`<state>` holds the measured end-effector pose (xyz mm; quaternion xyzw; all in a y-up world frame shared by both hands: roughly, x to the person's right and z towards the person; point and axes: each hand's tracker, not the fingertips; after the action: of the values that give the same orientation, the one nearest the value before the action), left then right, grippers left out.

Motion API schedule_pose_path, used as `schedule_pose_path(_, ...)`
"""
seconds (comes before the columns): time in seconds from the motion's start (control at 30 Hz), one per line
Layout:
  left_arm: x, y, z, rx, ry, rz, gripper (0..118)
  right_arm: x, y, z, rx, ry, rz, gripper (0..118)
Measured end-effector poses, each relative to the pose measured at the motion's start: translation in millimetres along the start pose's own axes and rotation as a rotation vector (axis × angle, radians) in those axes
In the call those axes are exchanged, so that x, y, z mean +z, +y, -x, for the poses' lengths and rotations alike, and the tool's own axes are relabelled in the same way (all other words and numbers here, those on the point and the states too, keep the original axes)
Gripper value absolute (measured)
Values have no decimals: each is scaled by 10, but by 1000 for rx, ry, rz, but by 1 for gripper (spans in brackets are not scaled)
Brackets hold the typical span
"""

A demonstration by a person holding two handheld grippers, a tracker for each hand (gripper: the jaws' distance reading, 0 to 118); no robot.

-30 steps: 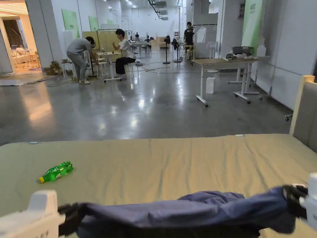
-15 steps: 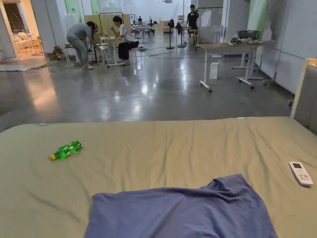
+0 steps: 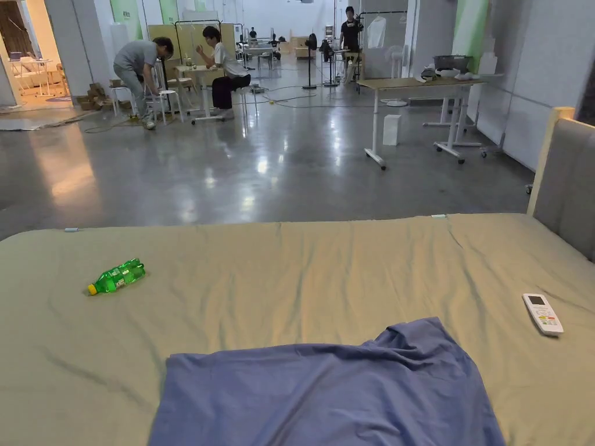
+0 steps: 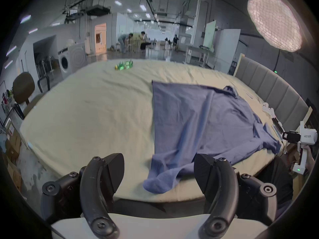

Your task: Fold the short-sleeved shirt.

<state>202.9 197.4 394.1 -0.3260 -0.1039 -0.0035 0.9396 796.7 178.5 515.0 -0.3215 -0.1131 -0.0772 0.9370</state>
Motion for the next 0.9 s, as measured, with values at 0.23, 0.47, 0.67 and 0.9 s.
schedule_pose_path(0.23,613,480,-356,-88,-69,-329,84,602,501,392,69,80,-267,79)
schedule_pose_path(0.47,962,782,-909,-88,-91,-544,75,896,687,913,186,157,-447,69)
schedule_pose_path(0.67,974,829,-1122,-151,-100,-510,4,912,711,1143,204,253,-454,0)
schedule_pose_path(0.9,1009,737,-1175,-159,-93,-508,0,894,722,1237,216,235,-455,0)
